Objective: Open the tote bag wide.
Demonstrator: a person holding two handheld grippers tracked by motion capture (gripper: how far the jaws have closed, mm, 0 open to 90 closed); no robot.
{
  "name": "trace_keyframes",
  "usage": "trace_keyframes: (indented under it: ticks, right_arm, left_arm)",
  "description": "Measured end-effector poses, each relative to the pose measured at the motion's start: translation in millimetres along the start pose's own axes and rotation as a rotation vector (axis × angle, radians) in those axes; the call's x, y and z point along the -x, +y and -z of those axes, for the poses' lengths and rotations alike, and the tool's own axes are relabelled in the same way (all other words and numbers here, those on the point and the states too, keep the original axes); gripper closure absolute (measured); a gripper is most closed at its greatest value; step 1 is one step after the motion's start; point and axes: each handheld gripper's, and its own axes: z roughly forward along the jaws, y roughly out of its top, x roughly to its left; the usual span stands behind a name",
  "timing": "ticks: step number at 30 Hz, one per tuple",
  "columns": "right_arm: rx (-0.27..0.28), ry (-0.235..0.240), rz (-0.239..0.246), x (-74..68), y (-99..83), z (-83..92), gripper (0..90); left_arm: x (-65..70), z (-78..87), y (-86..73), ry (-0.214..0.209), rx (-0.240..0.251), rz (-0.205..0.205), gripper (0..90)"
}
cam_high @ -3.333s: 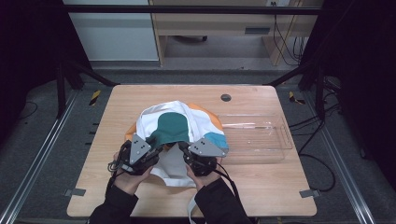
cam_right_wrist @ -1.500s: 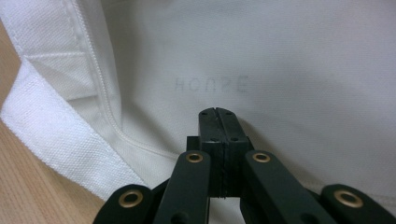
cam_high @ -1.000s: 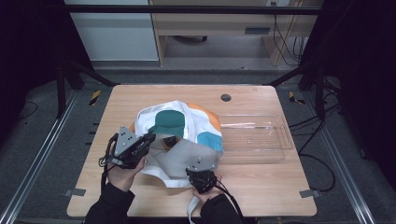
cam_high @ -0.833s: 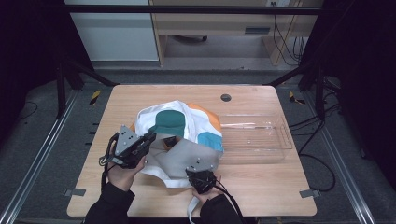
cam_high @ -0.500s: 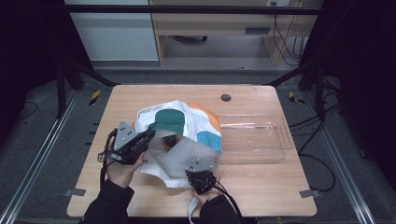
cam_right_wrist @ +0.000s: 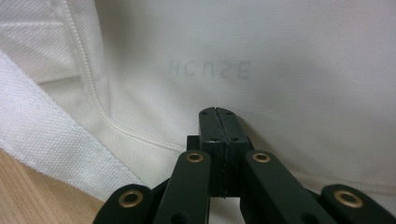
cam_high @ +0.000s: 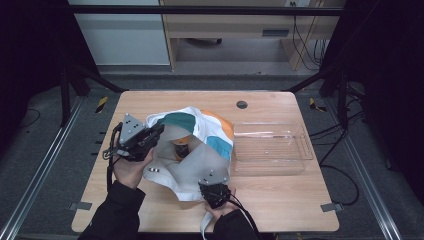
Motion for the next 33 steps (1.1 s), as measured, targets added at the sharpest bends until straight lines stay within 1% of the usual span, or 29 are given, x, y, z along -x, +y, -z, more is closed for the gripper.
trace_keyframes:
  ticks: [3,5,9,13,17,21,28,33]
  right_arm:
    - [0.001,0.002,-0.003,0.1,0.0,-0.1,90.0]
    - [0.002,0.002,-0.003,0.2,0.0,-0.2,90.0]
    - [0.002,0.002,-0.004,0.2,0.0,-0.1,90.0]
    - [0.001,0.003,-0.004,0.2,0.0,-0.1,90.0]
    - [-0.002,0.001,0.0,0.1,-0.1,0.1,90.0]
    - [-0.002,-0.001,0.0,-0.1,-0.1,0.1,90.0]
    - [-0.002,-0.003,0.0,-0.3,0.0,0.0,90.0]
    - [-0.002,-0.002,0.0,-0.2,0.0,-0.2,90.0]
  left_arm:
    - [-1.8,-3.8,4.8,0.004,0.005,0.009,87.6]
    - [-2.8,-6.8,6.9,0.01,0.002,0.007,87.6]
    - [-5.4,-10.9,10.5,0.019,0.014,0.029,87.6]
    - [-8.4,-14.4,14.6,0.039,0.027,0.042,87.7]
    - [-11.4,-20.0,18.2,0.054,0.026,0.048,87.7]
    - [-13.0,-29.8,18.2,0.058,0.019,0.047,87.7]
    - [-17.9,-45.1,16.1,0.061,0.005,0.064,87.6]
    - [-22.1,-54.3,14.1,0.068,-0.007,0.068,87.6]
